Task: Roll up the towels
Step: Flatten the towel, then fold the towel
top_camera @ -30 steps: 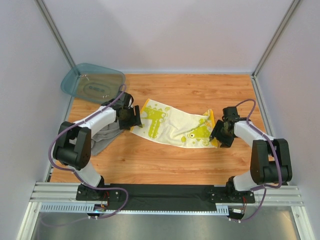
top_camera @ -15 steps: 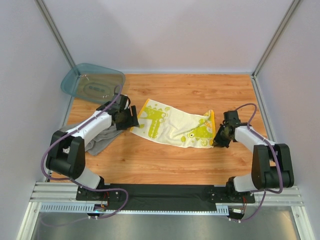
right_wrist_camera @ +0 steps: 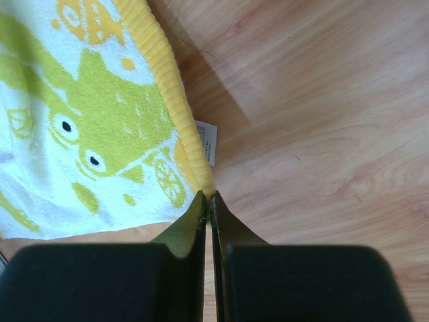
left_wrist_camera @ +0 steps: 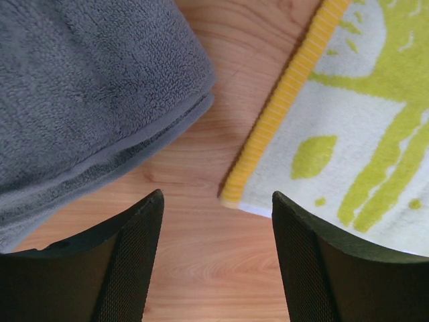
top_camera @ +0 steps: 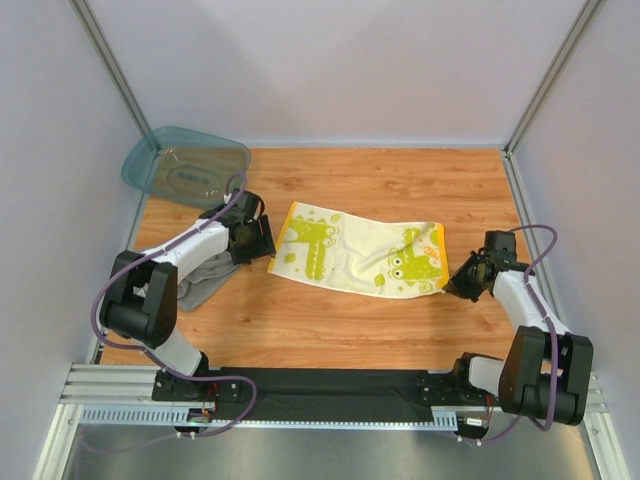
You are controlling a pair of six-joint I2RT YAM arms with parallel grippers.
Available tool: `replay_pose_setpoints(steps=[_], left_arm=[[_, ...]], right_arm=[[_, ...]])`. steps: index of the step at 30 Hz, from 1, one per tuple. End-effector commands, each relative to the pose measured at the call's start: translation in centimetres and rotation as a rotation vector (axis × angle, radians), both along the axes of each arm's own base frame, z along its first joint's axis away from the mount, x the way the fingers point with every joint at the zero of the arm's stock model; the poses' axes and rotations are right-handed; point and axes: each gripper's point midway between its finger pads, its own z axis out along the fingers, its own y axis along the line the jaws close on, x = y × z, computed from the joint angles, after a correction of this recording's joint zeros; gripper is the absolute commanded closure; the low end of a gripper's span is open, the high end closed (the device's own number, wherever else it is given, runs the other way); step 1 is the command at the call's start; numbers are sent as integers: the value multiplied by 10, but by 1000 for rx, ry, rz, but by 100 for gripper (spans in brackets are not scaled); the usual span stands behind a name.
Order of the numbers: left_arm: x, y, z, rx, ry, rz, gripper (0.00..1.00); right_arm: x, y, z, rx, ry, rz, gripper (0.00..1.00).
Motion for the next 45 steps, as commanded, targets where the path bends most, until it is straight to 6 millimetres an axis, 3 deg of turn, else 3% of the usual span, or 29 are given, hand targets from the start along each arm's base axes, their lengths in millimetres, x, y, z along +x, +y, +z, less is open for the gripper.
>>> replay_pose_setpoints(steps=[1, 4, 9, 11, 22, 37, 45], left_arm=[[13, -18, -3, 6, 8, 17, 28], [5, -38, -18, 41, 65, -6, 28], [-6, -51, -27, 70, 90, 16, 30], [-12, -46, -28, 89, 95, 30, 34], [-46, -4, -21, 188, 49, 57, 33], [-21, -27, -15, 102, -35, 18, 34], [-18, -27, -34, 96, -12, 15, 37]], right_arm=[[-4, 1, 3, 22, -16, -15, 100], [-9, 5, 0, 48, 16, 8, 100], [-8, 8, 4, 61, -8, 12, 100], [-6, 11, 4, 77, -6, 23, 100], [2, 10, 11, 71, -41, 28, 100], [-4, 5, 10, 41, -17, 14, 100], [-4, 4, 10, 33, -11, 9, 100]])
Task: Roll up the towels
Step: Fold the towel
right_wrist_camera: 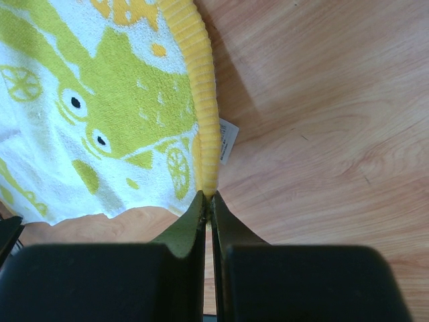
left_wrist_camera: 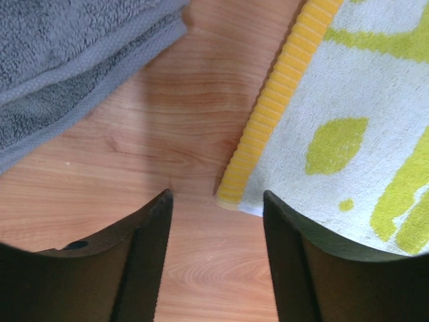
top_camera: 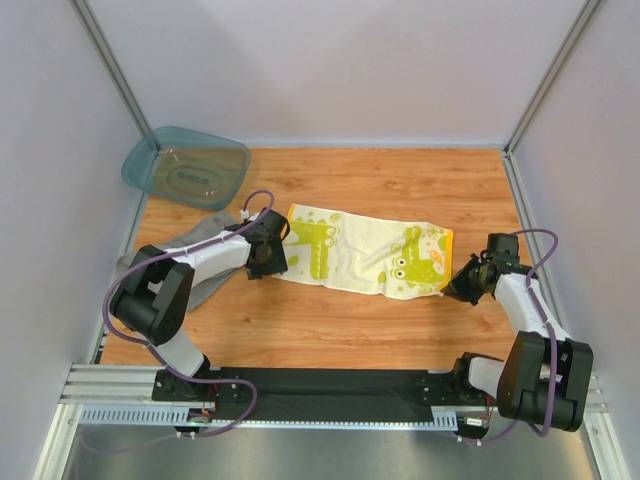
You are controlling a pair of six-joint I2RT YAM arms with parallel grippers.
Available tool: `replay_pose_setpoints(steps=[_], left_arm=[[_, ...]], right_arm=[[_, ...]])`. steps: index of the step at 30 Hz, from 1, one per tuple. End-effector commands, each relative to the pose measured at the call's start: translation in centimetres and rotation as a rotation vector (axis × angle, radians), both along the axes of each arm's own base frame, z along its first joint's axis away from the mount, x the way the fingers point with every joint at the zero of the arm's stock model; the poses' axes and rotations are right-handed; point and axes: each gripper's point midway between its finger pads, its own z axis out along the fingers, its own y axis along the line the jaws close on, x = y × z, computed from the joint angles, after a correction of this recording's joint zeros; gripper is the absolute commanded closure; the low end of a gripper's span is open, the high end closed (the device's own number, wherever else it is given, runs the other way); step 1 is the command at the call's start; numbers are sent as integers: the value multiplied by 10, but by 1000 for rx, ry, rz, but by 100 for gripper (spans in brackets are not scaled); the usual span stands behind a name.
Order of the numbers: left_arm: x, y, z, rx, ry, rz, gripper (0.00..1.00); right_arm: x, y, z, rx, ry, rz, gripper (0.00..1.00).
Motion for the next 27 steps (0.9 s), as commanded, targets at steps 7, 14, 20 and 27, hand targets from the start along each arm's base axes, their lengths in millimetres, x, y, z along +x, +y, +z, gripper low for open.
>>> replay_pose_setpoints(steps=[7, 14, 20, 27], left_arm=[[9, -9, -19, -43, 4, -30, 55], [9, -15, -17, -71, 4, -51, 81], [-2, -8, -8, -68, -5, -47, 100], [-34, 20, 1, -42, 7, -6, 100]], right_arm=[[6, -7, 8, -35, -21, -8, 100], [4, -6, 8, -30, -18, -12, 100], [5, -4, 10, -24, -26, -12, 100], [4, 3, 7, 15, -21, 7, 100]])
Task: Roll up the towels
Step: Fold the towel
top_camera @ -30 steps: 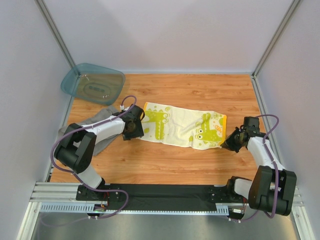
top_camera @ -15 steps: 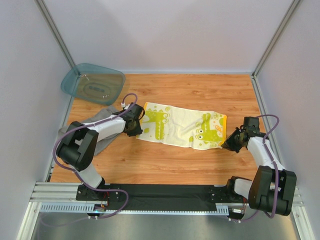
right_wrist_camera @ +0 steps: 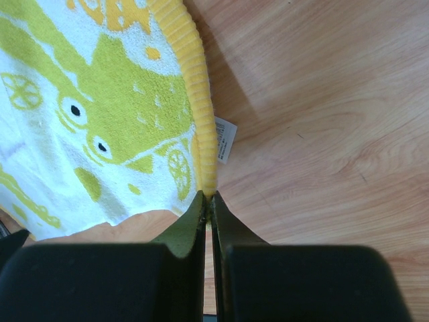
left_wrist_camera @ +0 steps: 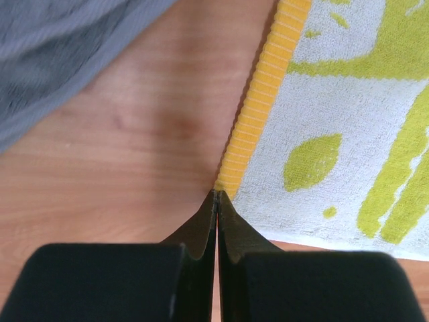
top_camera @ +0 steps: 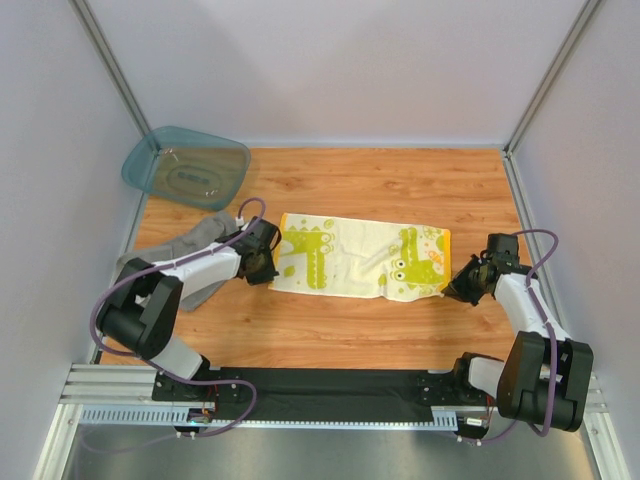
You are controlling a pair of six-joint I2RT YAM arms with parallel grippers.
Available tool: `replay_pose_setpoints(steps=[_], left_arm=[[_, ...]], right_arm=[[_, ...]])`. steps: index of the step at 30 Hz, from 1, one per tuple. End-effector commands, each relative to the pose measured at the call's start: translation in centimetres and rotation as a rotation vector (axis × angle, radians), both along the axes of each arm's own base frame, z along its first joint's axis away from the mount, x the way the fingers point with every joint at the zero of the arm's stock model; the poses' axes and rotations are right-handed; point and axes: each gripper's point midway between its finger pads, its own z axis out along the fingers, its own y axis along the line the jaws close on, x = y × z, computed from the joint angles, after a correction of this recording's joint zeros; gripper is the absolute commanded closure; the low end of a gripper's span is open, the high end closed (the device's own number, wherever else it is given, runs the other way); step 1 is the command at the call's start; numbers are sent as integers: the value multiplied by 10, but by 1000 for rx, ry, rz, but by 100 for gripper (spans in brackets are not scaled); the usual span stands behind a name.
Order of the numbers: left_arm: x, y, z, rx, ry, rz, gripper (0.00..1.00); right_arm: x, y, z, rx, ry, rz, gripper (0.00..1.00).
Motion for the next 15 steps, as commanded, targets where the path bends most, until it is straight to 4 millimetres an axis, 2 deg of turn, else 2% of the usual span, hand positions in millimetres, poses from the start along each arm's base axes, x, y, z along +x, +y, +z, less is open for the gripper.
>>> replay_pose_setpoints(steps=[1, 3, 4, 9, 15], left_arm=[[-28, 22, 10, 18, 21, 38, 100], [-41, 32, 11, 33, 32, 56, 100], [-42, 33, 19, 19, 8, 58, 100], [-63, 40, 20, 1, 15, 52, 100], [-67, 41, 24, -7, 6, 50, 100]], right_arm=[[5, 5, 7, 26, -27, 18, 100], [3, 8, 4, 43, -9, 25, 100], [2, 9, 2, 52, -3, 28, 100], [-1, 16, 2, 87, 2, 40, 100], [-10, 37, 17, 130, -25, 103, 100]])
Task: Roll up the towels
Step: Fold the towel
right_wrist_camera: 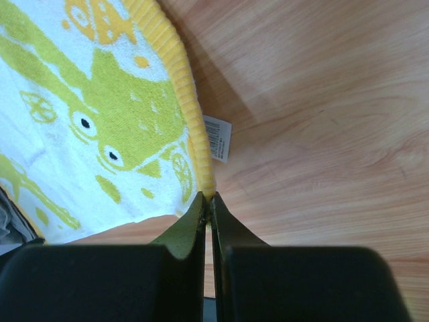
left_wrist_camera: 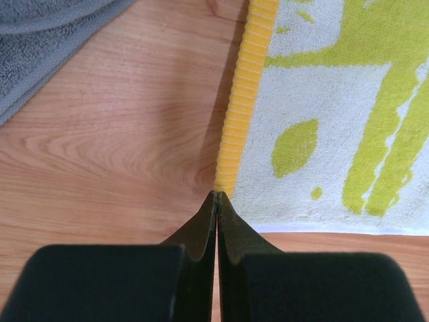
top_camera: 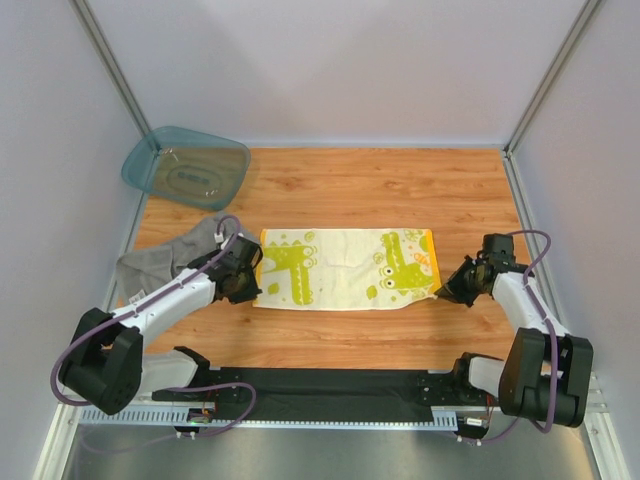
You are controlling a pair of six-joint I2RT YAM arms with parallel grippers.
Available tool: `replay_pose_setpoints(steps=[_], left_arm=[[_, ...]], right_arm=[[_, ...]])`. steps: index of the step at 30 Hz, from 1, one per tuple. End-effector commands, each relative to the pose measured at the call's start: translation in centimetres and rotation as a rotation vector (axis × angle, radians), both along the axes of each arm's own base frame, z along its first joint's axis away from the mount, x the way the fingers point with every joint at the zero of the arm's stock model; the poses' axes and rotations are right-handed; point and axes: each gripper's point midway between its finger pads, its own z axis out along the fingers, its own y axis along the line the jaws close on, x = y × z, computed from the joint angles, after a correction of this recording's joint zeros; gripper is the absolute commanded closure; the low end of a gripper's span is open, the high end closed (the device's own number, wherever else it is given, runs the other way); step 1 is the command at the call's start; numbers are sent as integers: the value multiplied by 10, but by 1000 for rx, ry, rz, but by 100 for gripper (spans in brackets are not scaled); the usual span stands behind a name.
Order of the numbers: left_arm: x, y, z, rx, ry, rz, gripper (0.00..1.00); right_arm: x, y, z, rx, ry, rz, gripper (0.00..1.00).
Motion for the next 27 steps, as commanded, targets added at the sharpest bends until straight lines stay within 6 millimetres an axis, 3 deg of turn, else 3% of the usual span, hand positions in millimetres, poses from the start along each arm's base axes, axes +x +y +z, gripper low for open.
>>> replay_pose_setpoints(steps=[1, 8, 17, 22, 27], left_arm=[[0, 0, 7, -14, -8, 10, 100], [20, -8, 45, -31, -52, -30, 100], [59, -8, 70, -61, -60, -37, 100], [83, -10, 63, -44, -14, -50, 100], [109, -11, 58, -40, 13, -49, 100]], right_arm=[[-5, 14, 19, 50, -45, 33, 100], [6, 6, 51, 5, -88, 21, 100], [52, -5, 70, -11, -92, -9, 100], [82, -9, 78, -9, -107, -15, 100], [103, -10, 70, 10, -69, -17, 100]])
